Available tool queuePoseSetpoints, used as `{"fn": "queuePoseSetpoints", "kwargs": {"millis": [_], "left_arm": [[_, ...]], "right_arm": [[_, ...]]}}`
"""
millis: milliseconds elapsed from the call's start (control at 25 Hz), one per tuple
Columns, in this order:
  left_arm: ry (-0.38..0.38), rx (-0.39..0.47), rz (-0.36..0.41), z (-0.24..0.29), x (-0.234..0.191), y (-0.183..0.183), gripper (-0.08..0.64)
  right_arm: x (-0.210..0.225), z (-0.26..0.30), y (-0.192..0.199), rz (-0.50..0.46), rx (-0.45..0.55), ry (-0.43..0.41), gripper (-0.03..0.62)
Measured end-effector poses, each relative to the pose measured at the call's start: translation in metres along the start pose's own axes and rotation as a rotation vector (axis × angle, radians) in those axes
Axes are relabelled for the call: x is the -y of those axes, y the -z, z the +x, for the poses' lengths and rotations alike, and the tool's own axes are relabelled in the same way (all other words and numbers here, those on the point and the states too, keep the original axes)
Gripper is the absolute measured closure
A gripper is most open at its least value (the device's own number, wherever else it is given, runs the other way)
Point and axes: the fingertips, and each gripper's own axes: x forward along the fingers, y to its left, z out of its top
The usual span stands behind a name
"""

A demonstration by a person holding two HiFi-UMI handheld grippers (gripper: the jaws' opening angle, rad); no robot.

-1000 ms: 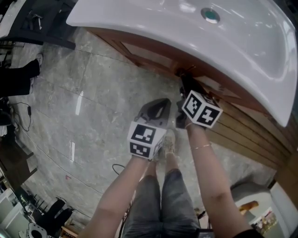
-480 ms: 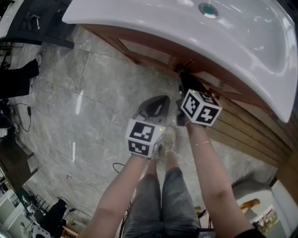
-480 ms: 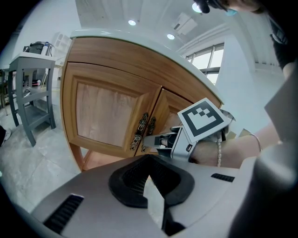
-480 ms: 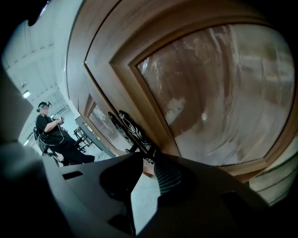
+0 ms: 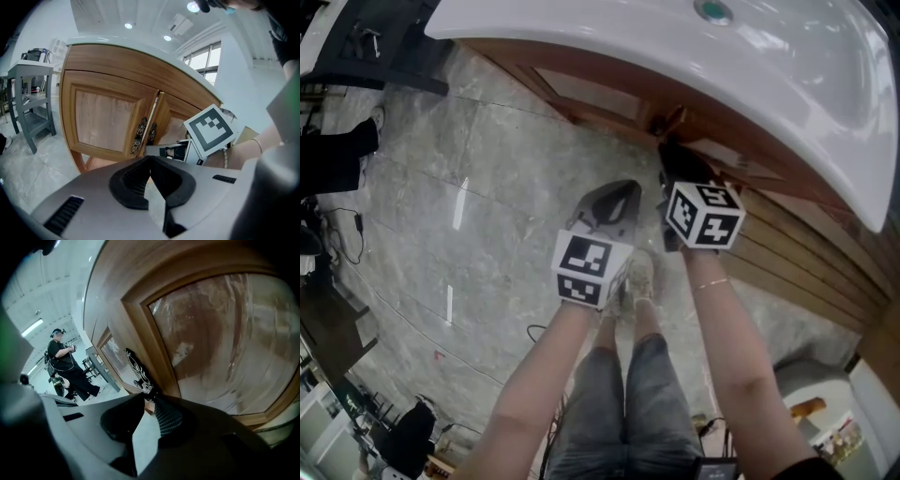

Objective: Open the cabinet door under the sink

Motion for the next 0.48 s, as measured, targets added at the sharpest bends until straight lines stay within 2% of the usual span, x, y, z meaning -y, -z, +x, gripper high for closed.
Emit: {"fn": "queuePoseSetpoints", "kwargs": {"millis": [360, 480], "left_arm": [[0.022, 0.01, 0.028, 0.003, -0.001, -0.002, 0.547], [0.047, 0.012, 0.056, 0.007, 0.004, -0.004, 0.513]], "right_arm": [[-0.01, -0.012, 0.014, -0.068, -0.023, -0.041, 0.517], [-0.014, -0.016, 0.021, -0.102, -0.035, -0.062, 0.517]]}}
